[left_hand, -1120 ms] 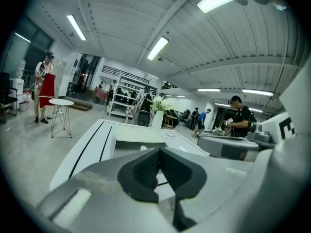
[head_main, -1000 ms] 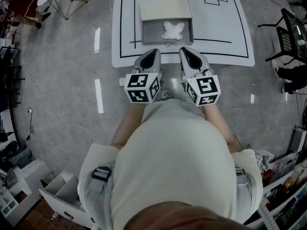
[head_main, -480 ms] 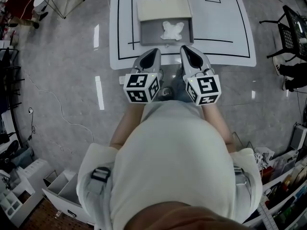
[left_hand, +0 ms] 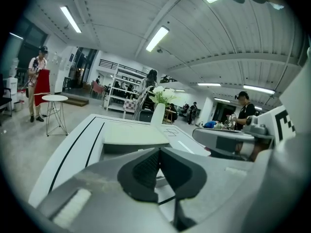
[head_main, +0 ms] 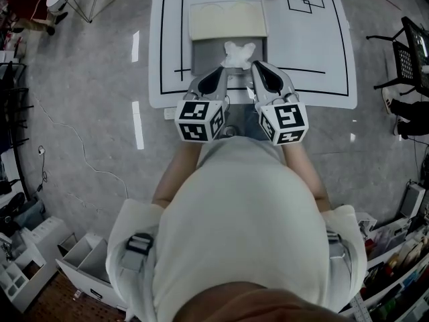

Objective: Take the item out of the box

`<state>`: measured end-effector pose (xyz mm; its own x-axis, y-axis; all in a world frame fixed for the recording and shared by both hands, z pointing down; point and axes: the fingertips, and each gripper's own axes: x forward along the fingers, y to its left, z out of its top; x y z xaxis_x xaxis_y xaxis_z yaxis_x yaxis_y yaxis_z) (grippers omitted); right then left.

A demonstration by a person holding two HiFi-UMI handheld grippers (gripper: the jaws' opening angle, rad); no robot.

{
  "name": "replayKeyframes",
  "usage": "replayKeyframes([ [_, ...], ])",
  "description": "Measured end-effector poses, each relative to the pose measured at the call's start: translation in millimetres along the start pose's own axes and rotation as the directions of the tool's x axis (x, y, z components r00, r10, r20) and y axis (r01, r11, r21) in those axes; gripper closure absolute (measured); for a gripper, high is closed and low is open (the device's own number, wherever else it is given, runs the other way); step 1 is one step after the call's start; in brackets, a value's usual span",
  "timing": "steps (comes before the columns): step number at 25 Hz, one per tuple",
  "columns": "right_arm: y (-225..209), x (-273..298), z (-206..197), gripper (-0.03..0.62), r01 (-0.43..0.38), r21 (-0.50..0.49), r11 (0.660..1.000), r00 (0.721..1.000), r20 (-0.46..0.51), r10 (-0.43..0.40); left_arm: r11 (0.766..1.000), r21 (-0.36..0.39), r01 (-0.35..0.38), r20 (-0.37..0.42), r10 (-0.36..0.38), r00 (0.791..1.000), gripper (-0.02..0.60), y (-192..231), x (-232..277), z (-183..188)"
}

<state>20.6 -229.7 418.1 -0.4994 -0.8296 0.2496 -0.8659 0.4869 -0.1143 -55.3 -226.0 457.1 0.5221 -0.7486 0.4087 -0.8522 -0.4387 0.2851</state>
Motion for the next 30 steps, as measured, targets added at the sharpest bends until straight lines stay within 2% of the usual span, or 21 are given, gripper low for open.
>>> replayKeyframes([
  [12,-28,30,-5,0.592,-0.026,0.006,1.000,0.999,-0.036,0.027,0.999,0.021,-0.042,-0.079,0.044,0.996,0.580,20,47,2],
  [18,-41,40,-8,0.592,-0.027,0.016,1.000,0.998,-0.051,0.027,0.999,0.052,-0.012,-0.160,0.021,0.987,0.509,21,66,-3],
  [25,-52,48,-9,0.592,-0.025,0.018,1.000,0.998,-0.059,0.026,0.995,0.088,0.043,-0.285,-0.017,0.958,0.455,13,88,-12],
  [30,-58,53,-9,0.592,-0.021,0.021,1.000,0.998,-0.064,0.022,0.992,0.100,0.075,-0.375,-0.033,0.927,0.417,12,100,-21],
])
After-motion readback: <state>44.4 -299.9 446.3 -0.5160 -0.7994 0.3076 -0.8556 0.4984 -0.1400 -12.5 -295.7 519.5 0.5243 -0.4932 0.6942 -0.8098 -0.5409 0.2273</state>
